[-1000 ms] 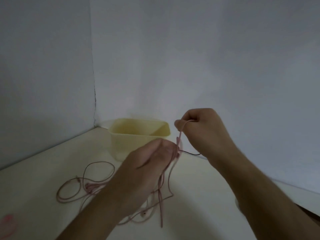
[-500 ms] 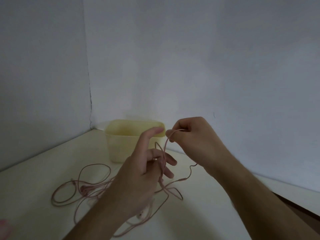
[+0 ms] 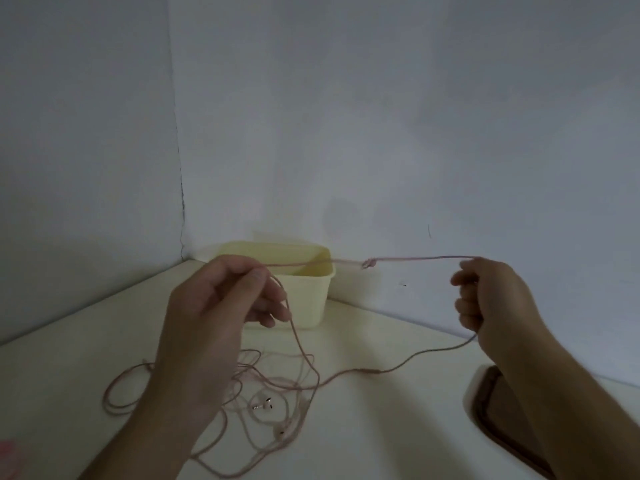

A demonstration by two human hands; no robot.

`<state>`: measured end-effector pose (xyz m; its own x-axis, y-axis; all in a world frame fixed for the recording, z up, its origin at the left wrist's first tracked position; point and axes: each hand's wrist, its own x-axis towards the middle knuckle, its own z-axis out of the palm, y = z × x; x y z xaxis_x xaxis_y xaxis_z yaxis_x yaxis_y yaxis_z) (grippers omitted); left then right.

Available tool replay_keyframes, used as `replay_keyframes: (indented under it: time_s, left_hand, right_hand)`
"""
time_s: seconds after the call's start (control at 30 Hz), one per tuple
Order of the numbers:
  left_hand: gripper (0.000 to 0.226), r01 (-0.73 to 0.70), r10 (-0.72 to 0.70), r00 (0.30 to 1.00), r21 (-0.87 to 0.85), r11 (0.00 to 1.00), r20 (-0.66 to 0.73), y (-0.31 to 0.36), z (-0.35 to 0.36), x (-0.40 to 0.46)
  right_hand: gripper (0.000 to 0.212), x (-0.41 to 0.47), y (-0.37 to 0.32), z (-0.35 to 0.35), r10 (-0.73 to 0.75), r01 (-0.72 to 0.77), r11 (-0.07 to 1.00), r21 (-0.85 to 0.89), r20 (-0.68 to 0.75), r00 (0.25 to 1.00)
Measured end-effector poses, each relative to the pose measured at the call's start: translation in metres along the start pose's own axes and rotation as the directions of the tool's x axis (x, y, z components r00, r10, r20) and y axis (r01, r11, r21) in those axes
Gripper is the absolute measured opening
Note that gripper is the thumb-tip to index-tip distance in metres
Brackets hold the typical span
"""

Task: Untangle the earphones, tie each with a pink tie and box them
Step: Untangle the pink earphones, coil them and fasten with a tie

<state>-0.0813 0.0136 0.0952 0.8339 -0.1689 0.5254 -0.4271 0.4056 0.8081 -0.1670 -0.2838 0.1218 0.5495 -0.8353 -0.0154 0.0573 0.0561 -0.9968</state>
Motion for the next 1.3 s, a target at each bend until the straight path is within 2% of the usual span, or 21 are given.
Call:
replay_keyframes:
  time_s: [0.1, 0.23, 0.33, 0.4, 0.47, 0.53, 0.57, 0.63, 0.7, 0.77, 0.87, 0.93, 1.03, 1.2, 1.23, 1.27, 1.3]
  left_hand:
    - [0.009, -0.003, 0.003, 1.000, -0.066, 0.998, -0.001, 0.004, -0.004, 0.003]
    - [0.008, -0.017, 0.020, 0.999, -0.121, 0.993, 0.026, 0.009, -0.006, 0.005]
    - [0.012, -0.010, 0.014, 0.999, -0.133, 0.991, 0.035, 0.012, -0.006, 0.004]
    - [0.015, 0.000, 0.003, 0.999, -0.062, 0.998, 0.048, 0.012, -0.004, 0.003]
    - [0.019, -0.004, 0.000, 0.997, 0.063, 0.998, 0.071, 0.010, 0.000, 0.001]
    - [0.021, -0.020, -0.006, 0.992, 0.203, 0.979, 0.126, 0.008, 0.004, -0.001]
    - [0.019, -0.029, -0.013, 0.988, 0.267, 0.963, 0.153, 0.007, 0.006, -0.003]
    - [0.015, -0.052, -0.017, 0.983, 0.368, 0.928, 0.184, 0.005, 0.011, -0.006]
    - [0.014, -0.065, -0.014, 0.984, 0.432, 0.899, 0.178, 0.004, 0.017, -0.010]
    - [0.013, -0.095, 0.012, 0.985, 0.475, 0.875, 0.175, 0.006, 0.020, -0.012]
    - [0.011, -0.133, 0.065, 0.987, 0.525, 0.841, 0.146, 0.006, 0.017, -0.010]
    - [0.011, -0.129, 0.095, 0.991, 0.572, 0.810, 0.090, 0.007, 0.010, -0.008]
    - [0.018, -0.062, 0.089, 0.996, 0.551, 0.832, -0.022, 0.007, 0.000, -0.002]
    - [0.017, 0.048, 0.036, 0.982, 0.432, 0.900, -0.184, -0.004, -0.017, 0.008]
    - [0.017, 0.056, 0.032, 0.979, 0.412, 0.909, -0.203, -0.006, -0.019, 0.009]
    - [0.016, 0.065, 0.027, 0.975, 0.399, 0.915, -0.220, -0.008, -0.022, 0.010]
    - [0.016, 0.075, 0.020, 0.972, 0.389, 0.918, -0.234, -0.009, -0.024, 0.011]
  right_hand:
    - [0.025, 0.015, 0.017, -0.014, 0.063, -0.070, 0.995, -0.069, -0.097, 0.993]
    - [0.020, 0.022, 0.036, -0.020, 0.106, -0.131, 0.977, -0.168, -0.151, 0.983]
    - [0.006, 0.023, 0.047, -0.020, 0.097, -0.139, 0.926, -0.350, -0.134, 0.986]
    - [0.006, 0.018, 0.051, -0.015, 0.069, -0.091, 0.835, -0.543, -0.061, 0.996]
    - [0.008, 0.006, 0.048, -0.004, 0.074, 0.024, 0.658, -0.753, 0.096, 0.993]
    - [0.031, -0.011, 0.037, 0.009, 0.121, 0.205, 0.496, -0.844, 0.301, 0.946]
    - [0.045, -0.023, 0.028, 0.016, 0.123, 0.280, 0.491, -0.825, 0.384, 0.915]
    - [0.059, -0.051, 0.005, 0.032, 0.049, 0.387, 0.642, -0.661, 0.539, 0.841]
    - [0.065, -0.079, -0.017, 0.049, -0.056, 0.450, 0.787, -0.423, 0.677, 0.734]
    - [0.059, -0.095, -0.027, 0.062, -0.102, 0.475, 0.834, -0.279, 0.769, 0.631]
    - [0.028, -0.106, -0.026, 0.073, -0.068, 0.545, 0.779, -0.311, 0.822, 0.566]
    - [0.016, -0.105, -0.022, 0.073, -0.062, 0.576, 0.738, -0.352, 0.814, 0.578]
    - [0.029, -0.094, -0.020, 0.063, -0.087, 0.589, 0.689, -0.422, 0.759, 0.646]
    - [0.038, -0.071, -0.033, 0.043, -0.233, 0.689, 0.456, -0.563, 0.672, 0.703]
    - [0.042, -0.069, -0.037, 0.038, -0.237, 0.686, 0.458, -0.565, 0.667, 0.707]
    - [0.047, -0.066, -0.042, 0.034, -0.221, 0.665, 0.524, -0.532, 0.669, 0.710]
    - [0.051, -0.064, -0.046, 0.029, -0.199, 0.613, 0.648, -0.453, 0.676, 0.710]
